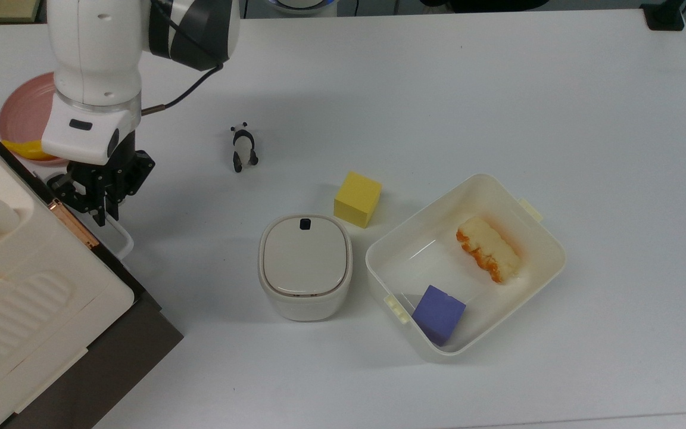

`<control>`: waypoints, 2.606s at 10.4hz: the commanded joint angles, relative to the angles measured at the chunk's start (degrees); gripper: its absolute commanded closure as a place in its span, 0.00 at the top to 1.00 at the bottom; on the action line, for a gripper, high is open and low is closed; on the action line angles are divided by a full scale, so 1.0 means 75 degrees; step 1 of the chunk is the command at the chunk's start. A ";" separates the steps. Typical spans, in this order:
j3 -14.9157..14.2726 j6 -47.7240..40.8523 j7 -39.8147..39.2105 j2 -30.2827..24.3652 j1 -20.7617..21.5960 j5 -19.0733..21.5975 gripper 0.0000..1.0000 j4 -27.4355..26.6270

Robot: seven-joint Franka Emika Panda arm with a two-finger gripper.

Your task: Slide open the drawer

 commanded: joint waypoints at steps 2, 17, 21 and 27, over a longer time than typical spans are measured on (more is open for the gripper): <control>0.0048 0.0133 0.0093 -0.0972 0.0108 -0.0102 0.13 -0.1232; 0.0283 -0.1153 0.2384 -0.2286 0.1021 0.0016 1.00 -0.2278; 0.0283 -0.2958 0.4262 -0.2836 0.1561 0.0704 1.00 -0.1962; 0.0306 -0.4904 0.6445 -0.3435 0.2112 0.1315 1.00 -0.1530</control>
